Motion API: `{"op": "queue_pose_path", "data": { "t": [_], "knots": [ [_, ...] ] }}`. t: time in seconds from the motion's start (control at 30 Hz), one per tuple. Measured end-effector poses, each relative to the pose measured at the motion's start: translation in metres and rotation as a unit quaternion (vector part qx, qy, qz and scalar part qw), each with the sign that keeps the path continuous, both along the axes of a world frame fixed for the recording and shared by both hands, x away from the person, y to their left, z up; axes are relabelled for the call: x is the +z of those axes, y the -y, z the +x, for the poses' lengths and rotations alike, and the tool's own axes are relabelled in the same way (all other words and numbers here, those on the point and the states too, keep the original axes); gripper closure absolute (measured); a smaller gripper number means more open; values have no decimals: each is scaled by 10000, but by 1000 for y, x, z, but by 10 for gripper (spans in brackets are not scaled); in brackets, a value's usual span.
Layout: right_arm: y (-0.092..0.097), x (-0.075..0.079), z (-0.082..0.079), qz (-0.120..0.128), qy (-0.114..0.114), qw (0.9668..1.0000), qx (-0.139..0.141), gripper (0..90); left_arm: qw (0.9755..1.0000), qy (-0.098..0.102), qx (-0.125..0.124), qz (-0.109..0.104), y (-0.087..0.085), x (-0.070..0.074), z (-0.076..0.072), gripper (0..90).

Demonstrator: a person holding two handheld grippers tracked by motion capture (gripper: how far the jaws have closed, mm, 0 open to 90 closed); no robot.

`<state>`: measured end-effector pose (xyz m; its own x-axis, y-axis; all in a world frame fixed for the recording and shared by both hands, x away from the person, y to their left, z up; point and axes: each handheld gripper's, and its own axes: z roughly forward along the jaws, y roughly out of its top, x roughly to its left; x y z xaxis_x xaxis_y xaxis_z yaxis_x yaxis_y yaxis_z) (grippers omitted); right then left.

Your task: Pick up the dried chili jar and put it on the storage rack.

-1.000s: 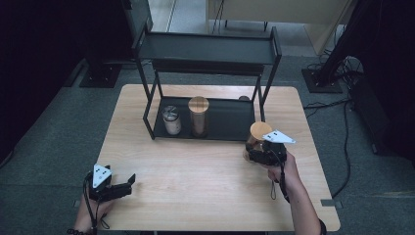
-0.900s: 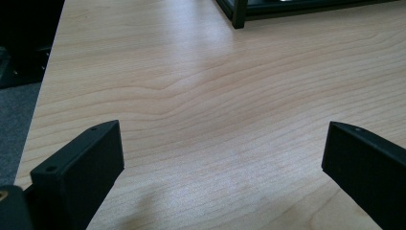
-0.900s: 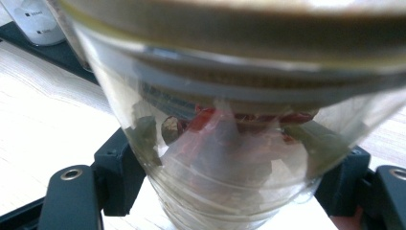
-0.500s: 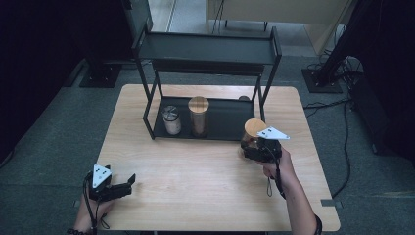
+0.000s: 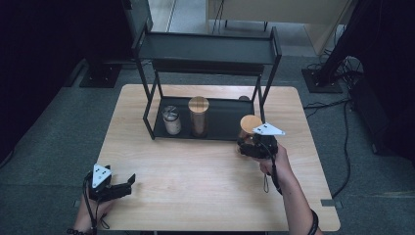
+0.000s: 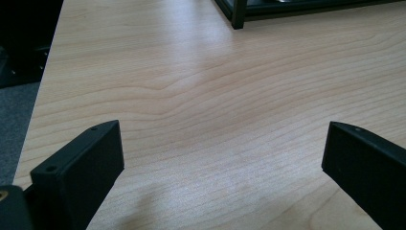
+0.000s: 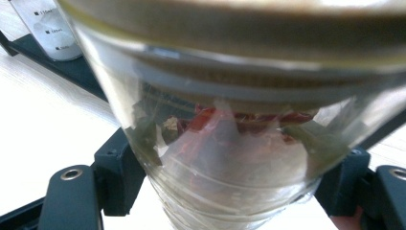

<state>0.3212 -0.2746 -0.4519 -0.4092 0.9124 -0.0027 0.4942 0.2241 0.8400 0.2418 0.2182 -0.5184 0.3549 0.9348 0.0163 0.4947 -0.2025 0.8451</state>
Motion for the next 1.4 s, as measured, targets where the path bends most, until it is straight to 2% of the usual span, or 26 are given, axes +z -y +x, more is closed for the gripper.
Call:
{"op": "queue_pose_path", "data": {
  "t": [0.73, 1.4],
  "knots": [
    [-15, 12, 20, -2, 59, 10000, 52, 250, 10000, 7, -22, -6, 0, 0, 0, 9],
    [-25, 13, 35, -86, 76, 9999, 38, 251, 10000, 17, -41, -4, 0, 0, 0, 9]
  ]
}}
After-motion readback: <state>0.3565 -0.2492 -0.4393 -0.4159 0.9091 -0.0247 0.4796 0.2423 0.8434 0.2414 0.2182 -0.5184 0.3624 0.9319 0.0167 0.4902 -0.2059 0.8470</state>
